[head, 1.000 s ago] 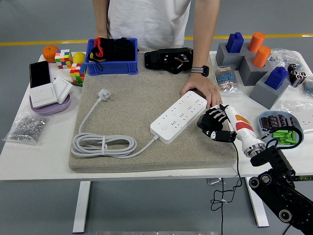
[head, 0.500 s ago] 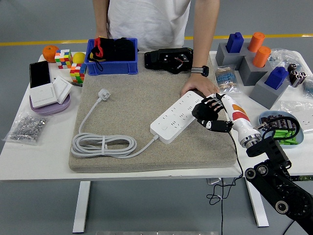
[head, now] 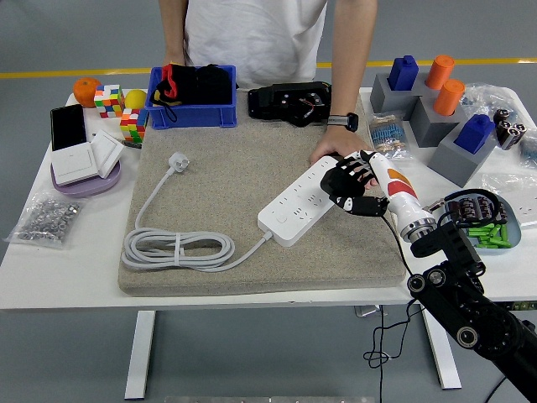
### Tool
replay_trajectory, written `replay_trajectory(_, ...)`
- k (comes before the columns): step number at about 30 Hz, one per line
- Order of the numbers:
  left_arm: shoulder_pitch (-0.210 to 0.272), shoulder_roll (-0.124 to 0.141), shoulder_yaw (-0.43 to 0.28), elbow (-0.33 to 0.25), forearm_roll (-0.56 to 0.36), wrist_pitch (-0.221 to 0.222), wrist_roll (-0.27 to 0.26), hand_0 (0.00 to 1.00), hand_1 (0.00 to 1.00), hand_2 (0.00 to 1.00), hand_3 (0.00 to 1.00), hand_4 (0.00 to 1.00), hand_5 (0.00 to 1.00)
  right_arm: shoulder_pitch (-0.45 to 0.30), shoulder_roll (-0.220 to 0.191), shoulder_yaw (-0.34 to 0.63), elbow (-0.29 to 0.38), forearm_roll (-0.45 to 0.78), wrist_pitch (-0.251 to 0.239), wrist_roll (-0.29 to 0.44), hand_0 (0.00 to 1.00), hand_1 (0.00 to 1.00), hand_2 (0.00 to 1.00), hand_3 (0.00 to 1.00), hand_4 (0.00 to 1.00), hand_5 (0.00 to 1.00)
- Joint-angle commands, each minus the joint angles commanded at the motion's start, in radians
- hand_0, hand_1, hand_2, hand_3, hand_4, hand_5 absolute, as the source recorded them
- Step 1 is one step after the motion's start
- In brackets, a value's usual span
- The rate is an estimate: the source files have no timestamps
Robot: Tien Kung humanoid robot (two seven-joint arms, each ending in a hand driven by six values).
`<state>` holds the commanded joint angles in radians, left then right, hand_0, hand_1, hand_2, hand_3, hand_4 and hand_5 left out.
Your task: Press the white button,pick up the black plug,place it near the board,insert it into the board
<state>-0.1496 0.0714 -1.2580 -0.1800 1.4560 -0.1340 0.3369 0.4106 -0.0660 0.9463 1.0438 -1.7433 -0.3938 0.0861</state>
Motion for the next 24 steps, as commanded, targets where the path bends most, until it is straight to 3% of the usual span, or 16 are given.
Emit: replay_trajectory(24, 0.000, 0.000, 0.000, 0.000, 0.006, -0.001, 0.000, 0.687, 0.681, 0.663, 0.692, 0.615, 0.142, 0.102, 0.051, -0.015, -0.201, 0.019, -0.008, 0.039, 0.425, 0.348, 0.367, 0.492, 0.807, 0.002)
